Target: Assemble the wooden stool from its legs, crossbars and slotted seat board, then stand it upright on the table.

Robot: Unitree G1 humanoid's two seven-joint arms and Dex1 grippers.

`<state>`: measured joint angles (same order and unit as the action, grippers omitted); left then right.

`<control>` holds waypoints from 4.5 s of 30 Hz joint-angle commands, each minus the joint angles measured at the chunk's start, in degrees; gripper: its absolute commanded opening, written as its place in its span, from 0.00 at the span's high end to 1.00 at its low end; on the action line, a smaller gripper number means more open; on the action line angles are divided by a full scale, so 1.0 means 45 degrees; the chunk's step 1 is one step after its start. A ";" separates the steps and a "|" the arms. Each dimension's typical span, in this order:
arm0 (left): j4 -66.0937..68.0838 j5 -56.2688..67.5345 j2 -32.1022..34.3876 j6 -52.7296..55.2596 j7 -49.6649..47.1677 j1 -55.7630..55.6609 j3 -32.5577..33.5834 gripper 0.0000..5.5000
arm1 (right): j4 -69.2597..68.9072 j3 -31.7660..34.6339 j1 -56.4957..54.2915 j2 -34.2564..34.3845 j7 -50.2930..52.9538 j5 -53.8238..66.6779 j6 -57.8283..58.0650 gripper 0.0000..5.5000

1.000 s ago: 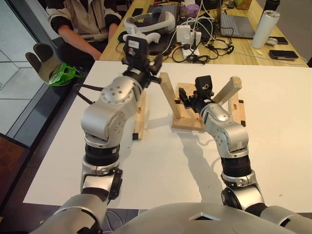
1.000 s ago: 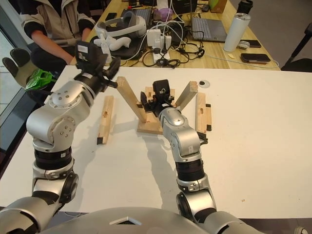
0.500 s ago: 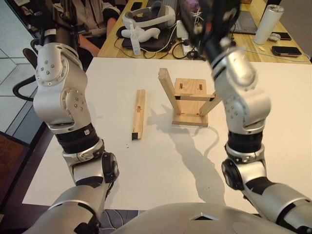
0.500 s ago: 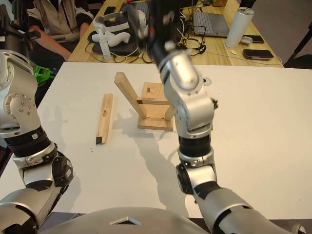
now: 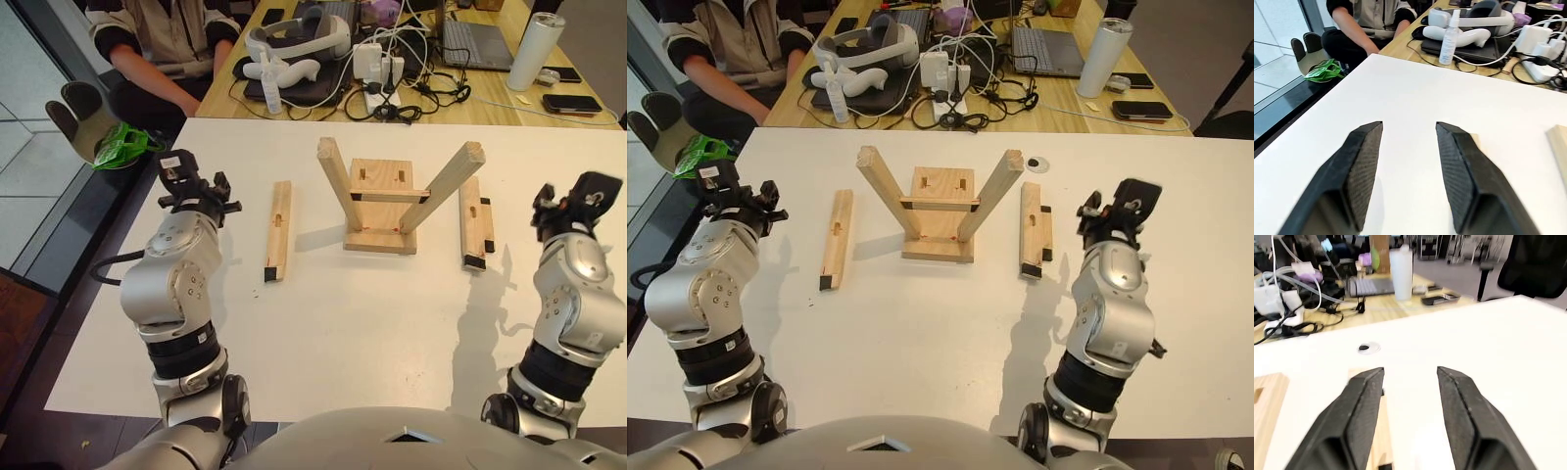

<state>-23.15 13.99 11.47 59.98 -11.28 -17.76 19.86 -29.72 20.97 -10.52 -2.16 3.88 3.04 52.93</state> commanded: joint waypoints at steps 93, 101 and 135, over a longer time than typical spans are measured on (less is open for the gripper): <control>0.2794 0.2250 -0.2799 0.0488 0.5779 -0.4885 -0.8375 0.63 | 0.5462 -0.8621 -0.2875 -1.1395 -1.5209 0.3957 -0.4042 0.63; 0.7475 0.1192 -0.5253 -0.2250 0.4614 -0.7137 -0.7597 0.63 | 0.2971 -0.7696 -0.0400 -1.4794 -1.7949 0.3295 -0.5467 0.63; 0.2881 -0.1242 0.4156 -0.2609 1.0103 -0.2622 -1.0213 0.63 | 0.4352 -1.0137 -0.2176 -0.8182 -0.9599 0.0362 -0.3124 0.63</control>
<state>-6.75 10.58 26.97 50.23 28.52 -33.12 -16.93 -2.01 -26.71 -26.49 -42.58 -38.91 -0.01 31.19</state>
